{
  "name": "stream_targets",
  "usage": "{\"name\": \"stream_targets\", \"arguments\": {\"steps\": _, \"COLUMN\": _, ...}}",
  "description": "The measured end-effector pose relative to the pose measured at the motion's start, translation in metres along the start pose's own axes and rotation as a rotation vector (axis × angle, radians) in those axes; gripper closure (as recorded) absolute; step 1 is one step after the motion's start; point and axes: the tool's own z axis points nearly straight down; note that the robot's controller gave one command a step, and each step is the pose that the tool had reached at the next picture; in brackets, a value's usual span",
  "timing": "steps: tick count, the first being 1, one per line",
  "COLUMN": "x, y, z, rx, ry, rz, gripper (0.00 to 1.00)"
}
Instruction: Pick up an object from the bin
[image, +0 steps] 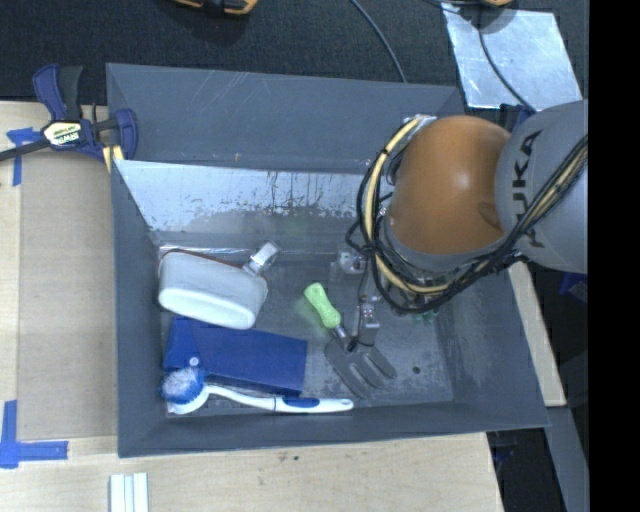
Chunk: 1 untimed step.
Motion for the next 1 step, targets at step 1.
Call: {"name": "stream_targets", "arguments": {"steps": 1, "x": 0.0000, "y": 0.0000, "z": 0.0000, "rx": 0.000, "ry": 0.000, "rz": 0.000, "gripper": 0.00}}
